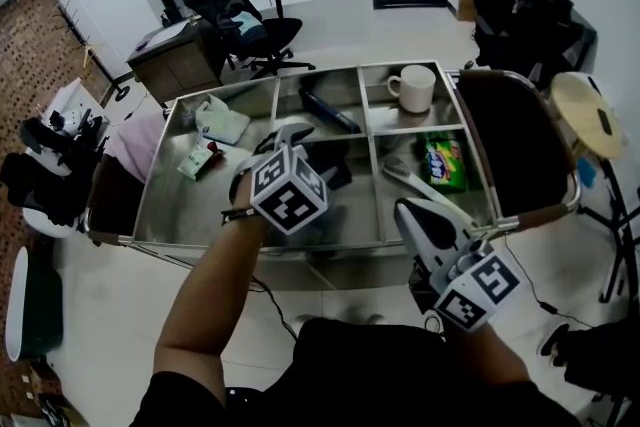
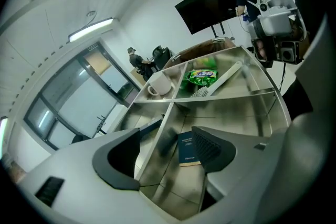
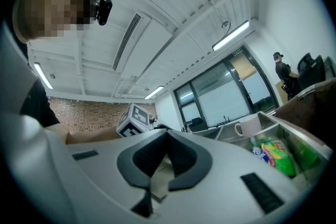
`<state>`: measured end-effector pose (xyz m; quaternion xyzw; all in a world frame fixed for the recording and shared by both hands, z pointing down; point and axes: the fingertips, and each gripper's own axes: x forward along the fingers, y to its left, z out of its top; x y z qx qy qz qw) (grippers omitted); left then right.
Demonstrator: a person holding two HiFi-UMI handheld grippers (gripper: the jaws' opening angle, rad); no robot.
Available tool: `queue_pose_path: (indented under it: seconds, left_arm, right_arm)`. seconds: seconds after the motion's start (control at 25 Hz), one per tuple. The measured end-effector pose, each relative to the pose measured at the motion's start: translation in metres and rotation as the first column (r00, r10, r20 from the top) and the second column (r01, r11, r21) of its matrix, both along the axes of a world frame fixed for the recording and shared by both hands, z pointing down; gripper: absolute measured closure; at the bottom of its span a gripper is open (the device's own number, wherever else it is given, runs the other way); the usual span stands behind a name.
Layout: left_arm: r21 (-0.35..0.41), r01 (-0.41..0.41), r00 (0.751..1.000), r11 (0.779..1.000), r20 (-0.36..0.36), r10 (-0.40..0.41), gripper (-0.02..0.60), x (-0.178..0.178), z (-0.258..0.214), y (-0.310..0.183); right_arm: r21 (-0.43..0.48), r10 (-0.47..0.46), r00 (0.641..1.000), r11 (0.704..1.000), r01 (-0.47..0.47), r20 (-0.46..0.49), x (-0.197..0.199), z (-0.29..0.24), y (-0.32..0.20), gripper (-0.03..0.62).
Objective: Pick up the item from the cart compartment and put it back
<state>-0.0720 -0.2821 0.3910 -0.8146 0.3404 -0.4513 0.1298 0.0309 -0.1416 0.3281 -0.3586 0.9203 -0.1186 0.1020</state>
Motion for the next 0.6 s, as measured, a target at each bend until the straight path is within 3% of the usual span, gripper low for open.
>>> queue_pose_path:
  seconds: [0.28,0.44,0.48,0.52,0.6]
  left_arm:
    - [0.008,0.017,1.000,1.000,-0.009,-0.017,0.275,-0.006,0.000,-0.001]
    - [-0.001,0.031,0.998,1.000,-0.057,-0.031,0.286,-0.007,-0.004,0.001]
    - [-0.001,0.045,0.996,0.999,-0.082,-0.045,0.400,-0.009,-0.006,0.000]
    - [-0.001,0.061,0.992,0.998,-0.107,-0.061,0.556,-0.011,-0.009,0.000]
    - [-0.001,0.081,0.986,0.997,-0.144,-0.080,0.581,-0.015,-0.012,-0.002]
  right_arm:
    - [0.000,-0.007,1.000,1.000,0.007,-0.001,-0.003,0.001,0.001,0.579]
    - [-0.001,-0.012,1.000,1.000,0.012,0.000,-0.005,0.002,0.001,0.579]
    - [-0.002,-0.013,1.000,1.000,0.013,-0.001,-0.006,0.002,0.001,0.579]
    - [-0.002,-0.014,1.000,1.000,0.014,-0.001,-0.006,0.001,0.001,0.579]
    - [-0.002,-0.014,1.000,1.000,0.014,-0.002,-0.007,0.001,0.001,0.579]
